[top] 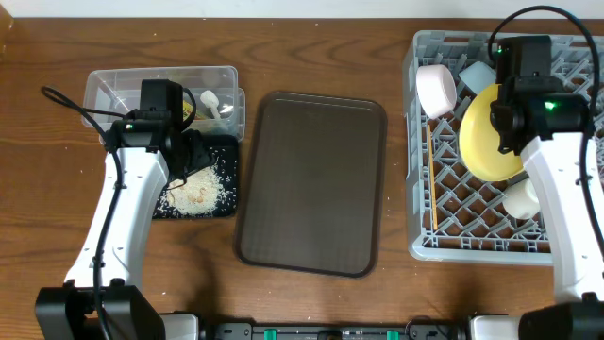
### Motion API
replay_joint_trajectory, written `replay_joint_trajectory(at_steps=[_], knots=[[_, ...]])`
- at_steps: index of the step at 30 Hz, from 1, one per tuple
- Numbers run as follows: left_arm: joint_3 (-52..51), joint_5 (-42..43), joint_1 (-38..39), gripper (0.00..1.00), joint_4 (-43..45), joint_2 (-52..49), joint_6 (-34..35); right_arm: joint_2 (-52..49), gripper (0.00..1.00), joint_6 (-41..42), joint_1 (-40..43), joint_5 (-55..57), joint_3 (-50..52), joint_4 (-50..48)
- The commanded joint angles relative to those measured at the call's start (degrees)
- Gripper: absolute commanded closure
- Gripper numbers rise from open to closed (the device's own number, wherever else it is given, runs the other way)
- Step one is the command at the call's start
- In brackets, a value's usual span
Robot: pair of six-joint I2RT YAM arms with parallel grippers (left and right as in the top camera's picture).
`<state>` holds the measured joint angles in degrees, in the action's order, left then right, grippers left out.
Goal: Sort waste into correct bins and load items into the dishwasher rack
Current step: 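Lift the yellow plate with the right gripper and carry it into the rack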
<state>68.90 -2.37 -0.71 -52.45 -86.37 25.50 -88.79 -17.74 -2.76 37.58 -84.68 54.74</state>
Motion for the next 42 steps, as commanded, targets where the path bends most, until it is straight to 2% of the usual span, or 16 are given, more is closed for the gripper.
replay_joint_trajectory(at_steps=[1, 5, 8, 10, 11, 13, 15, 20, 27, 29, 30, 31, 33, 37, 42], knots=[[-0.1, -1.1, -0.2, 0.28, 0.0, 0.2, 0.2, -1.2, 0.99, 3.0, -0.8, -2.9, -0.4, 0.2], [-0.1, -1.1, -0.2, 0.28, 0.0, 0.2, 0.2, -2.4, 0.98, 4.0, -2.2, -8.3, -0.4, 0.2], [-0.1, -1.1, -0.2, 0.28, 0.0, 0.2, 0.2, -3.3, 0.92, 4.0, -2.8, -11.2, -0.4, 0.2], [-0.1, -1.1, -0.2, 0.28, 0.0, 0.2, 0.1, -3.5, 0.83, 4.0, -3.0, -13.5, -0.4, 0.1], [-0.1, -1.1, -0.2, 0.28, 0.0, 0.2, 0.2, -3.5, 0.72, 4.0, -3.0, -14.8, -0.4, 0.1], [-0.1, -1.1, -0.2, 0.28, 0.0, 0.2, 0.2, -3.5, 0.57, 4.0, -3.0, -18.2, -0.4, 0.1], [-0.1, -1.1, -0.2, 0.28, 0.0, 0.2, 0.2, -3.5, 0.56, 4.3, -2.9, -20.2, -0.4, 0.0], [-0.1, -1.1, -0.2, 0.28, 0.0, 0.2, 0.1, -3.0, 0.51, 15.0, -2.0, -22.1, -0.4, -3.4], [-0.1, -1.1, -0.2, 0.28, 0.0, 0.2, 0.1, -1.1, 0.25, 21.7, 1.1, -34.0, -0.4, -9.2], [-0.1, -1.1, -0.2, 0.28, 0.0, 0.2, 0.1, -1.1, 0.13, 23.5, 2.4, -34.0, -0.4, -9.4], [-0.1, -1.1, -0.2, 0.28, 0.0, 0.2, 0.1, -1.1, 0.03, 24.6, 3.2, -34.0, -0.4, -9.4], [-0.1, -1.1, -0.2, 0.28, 0.0, 0.2, 0.1, -1.1, 0.01, 25.6, 4.1, -34.0, -0.4, -9.5], [-0.1, -1.1, -0.2, 0.21, 0.0, 0.2, 0.1, -1.1, 0.01, 27.1, 6.0, -34.1, -0.4, -9.6], [-0.1, -1.1, -0.2, 0.14, 0.0, 0.2, -0.5, -1.1, 0.01, 28.0, 9.4, -36.3, -0.4, -8.6], [-0.1, -1.1, -0.2, 0.11, -2.3, 0.2, -1.9, -1.1, 0.01, 28.3, 10.7, -38.5, 0.1, -4.7]])
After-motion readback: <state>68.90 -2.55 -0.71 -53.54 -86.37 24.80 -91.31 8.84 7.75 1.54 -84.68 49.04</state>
